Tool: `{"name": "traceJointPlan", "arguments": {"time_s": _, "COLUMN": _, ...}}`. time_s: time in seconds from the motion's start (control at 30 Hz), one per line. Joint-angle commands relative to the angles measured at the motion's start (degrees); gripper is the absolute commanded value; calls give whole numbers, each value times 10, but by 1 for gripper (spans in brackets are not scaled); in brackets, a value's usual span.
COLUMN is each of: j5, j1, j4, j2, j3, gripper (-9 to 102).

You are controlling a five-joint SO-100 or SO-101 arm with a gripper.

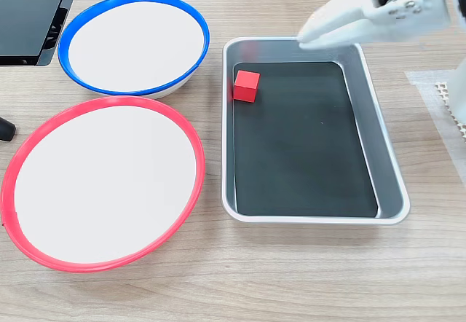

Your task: Move a red block from tray to red dish

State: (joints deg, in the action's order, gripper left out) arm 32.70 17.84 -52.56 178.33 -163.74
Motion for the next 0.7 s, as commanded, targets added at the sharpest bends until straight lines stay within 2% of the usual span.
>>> {"name": "traceJointPlan", "arguments": {"time_s": 0.0, "j5": 119, "j1": 4, "j4": -22, "j2": -120, "j3": 127, "gripper": 7}}
{"name": "traceJointPlan", "arguments": {"time_s": 0.1, "j5": 138, "j1": -7, "j4": -55, "j2": -227, "j3": 229, "gripper": 0}}
{"name": "traceJointPlan", "arguments": {"time_s": 0.27, "j5": 316, "j1": -47, "j4": -125, "j2": -427, "j3": 374, "gripper": 0}}
{"name": "traceJointPlan", "arguments": {"time_s": 0.4, "j5": 507, "j1": -55, "j4": -153, "j2": -577, "j3": 458, "gripper": 0}}
{"name": "traceJointPlan", "arguments": {"time_s": 0.67, "j5": 661, "j1": -35, "j4": -139, "j2": -766, "j3": 562, "gripper": 12}}
